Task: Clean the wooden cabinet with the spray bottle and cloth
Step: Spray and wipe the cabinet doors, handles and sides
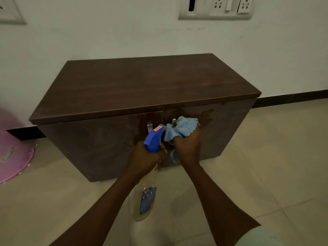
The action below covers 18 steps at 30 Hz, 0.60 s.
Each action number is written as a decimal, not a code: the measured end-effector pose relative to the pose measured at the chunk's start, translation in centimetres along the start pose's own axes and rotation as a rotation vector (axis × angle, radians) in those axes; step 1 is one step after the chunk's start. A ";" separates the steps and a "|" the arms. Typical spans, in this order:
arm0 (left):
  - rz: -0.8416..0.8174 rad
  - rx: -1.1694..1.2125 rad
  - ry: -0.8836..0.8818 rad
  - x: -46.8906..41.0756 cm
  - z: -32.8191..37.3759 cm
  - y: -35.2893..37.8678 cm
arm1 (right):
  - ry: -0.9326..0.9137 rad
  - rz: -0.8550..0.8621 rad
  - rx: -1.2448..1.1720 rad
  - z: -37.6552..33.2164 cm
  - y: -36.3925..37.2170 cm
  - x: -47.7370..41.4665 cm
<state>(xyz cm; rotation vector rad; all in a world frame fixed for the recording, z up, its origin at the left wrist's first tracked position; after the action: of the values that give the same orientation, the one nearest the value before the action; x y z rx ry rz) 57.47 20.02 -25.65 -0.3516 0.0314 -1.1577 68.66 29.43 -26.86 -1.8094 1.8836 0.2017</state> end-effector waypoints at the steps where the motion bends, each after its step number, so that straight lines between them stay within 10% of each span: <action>1: -0.001 0.018 0.011 -0.1 0.3 0.0 | -0.029 0.010 0.015 0.5 -0.9 -0.1; 5: 0.020 0.069 0.012 -0.5 2.2 0.4 | 0.253 0.376 -0.150 -0.4 -6.7 -2.4; 9: 0.018 0.033 0.041 -1.3 4.2 2.4 | 0.639 0.335 -0.670 1.0 -11.2 -4.8; 18: -0.202 -0.042 -0.047 -2.1 4.0 8.4 | 0.588 0.428 -1.105 3.5 -17.1 -6.3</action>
<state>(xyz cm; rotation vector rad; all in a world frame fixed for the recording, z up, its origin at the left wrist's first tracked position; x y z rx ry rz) 64.90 25.86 -24.60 -0.4263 -0.0219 -1.3496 85.90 34.94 -22.84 -2.2148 2.9160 1.1634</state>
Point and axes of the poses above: each hand's wrist, its own x-axis away from the middle knuckle, its own y-axis out of the palm, z = x × y, the point moved 2 cm from there along -x, towards the middle knuckle, and after that the axes turned 4 degrees about -y, right-handed, at the moved point
